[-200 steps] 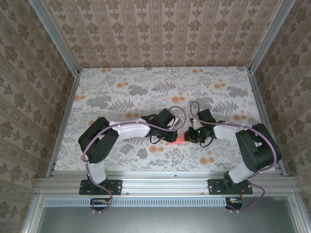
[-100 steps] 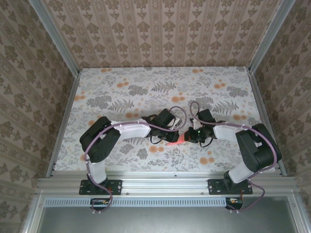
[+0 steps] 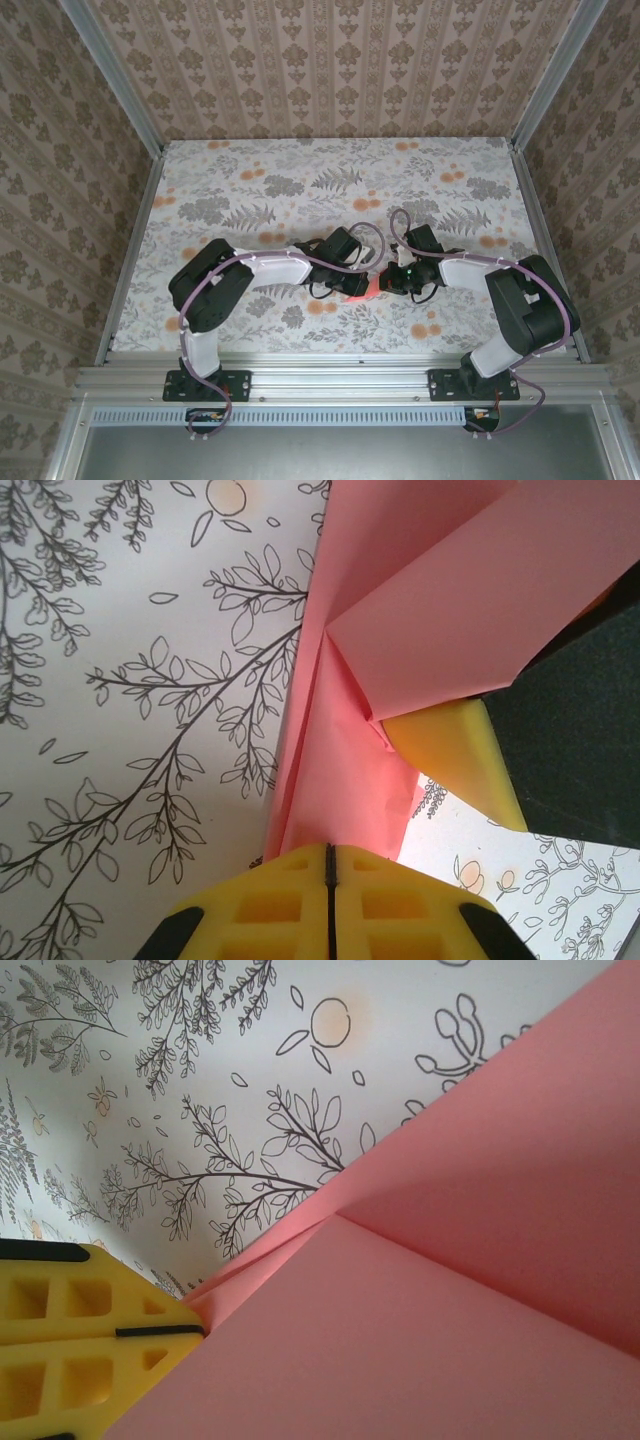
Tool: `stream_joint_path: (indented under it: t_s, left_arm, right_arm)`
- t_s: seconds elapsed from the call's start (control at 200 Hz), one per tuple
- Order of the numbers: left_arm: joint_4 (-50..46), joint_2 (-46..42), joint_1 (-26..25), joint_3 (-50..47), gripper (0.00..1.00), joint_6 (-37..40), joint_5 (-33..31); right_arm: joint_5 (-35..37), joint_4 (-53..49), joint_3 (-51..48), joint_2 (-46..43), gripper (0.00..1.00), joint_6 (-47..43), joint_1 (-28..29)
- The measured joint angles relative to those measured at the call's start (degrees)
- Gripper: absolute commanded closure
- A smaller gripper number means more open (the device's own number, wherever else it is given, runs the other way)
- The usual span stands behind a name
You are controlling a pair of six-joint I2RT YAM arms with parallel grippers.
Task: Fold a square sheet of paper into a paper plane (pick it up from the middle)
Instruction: Fold the wing for the fifth time at the center of the table.
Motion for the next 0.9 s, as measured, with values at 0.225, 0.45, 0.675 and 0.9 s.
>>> stream_joint_path:
  t_s: [0.225, 0.45, 0.675, 0.9]
  left_arm:
    - [0.3, 0.9, -0.6, 0.0, 0.92, 0.0, 0.0]
    - [0.5, 1.2, -0.7, 0.0, 0.93, 0.0, -0.1]
    - [1.2, 1.2, -1.3, -0.4, 0.93, 0.3, -0.9]
    - [2.6, 1.0, -1.3, -1.3, 0.93, 0.8, -1.1]
  right_arm:
    - [0.0, 0.3, -0.3, -0.2, 0.96, 0.2, 0.0]
    - [0.2, 0.2, -0.3, -0.5, 0.89, 1.0, 0.0]
    - [1.1, -2.0, -0.4, -3.7, 0.76, 1.6, -0.2]
    - [0.2, -3.7, -0.7, -9.1, 0.72, 1.7, -2.9]
